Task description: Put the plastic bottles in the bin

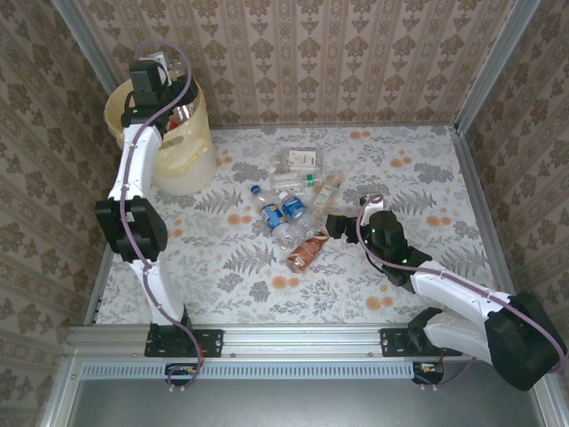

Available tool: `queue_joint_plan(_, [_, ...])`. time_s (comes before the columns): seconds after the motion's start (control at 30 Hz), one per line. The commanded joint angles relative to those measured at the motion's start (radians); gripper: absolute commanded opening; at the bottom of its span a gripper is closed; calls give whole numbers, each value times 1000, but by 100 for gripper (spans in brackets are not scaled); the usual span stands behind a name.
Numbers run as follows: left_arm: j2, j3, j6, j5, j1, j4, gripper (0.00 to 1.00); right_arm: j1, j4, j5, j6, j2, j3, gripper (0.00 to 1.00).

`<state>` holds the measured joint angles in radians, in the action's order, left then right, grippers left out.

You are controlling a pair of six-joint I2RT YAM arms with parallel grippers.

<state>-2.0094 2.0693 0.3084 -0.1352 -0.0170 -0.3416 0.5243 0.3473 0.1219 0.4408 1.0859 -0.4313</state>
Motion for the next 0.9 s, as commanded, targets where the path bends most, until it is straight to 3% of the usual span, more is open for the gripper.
queue_joint_plan(0.0, [-24,41,57,-12,8,-42,64,7,-20,-19,-17,12,-38,100])
queue_joint_plan(0.43, [9,58,79,-26,7,-56,76,8,-16,-21,-30,34,-41,100])
queue_joint_plan(0.87, [156,-81,160,-191,-9,18,91,62,-38,-125,-184,118,-74,100])
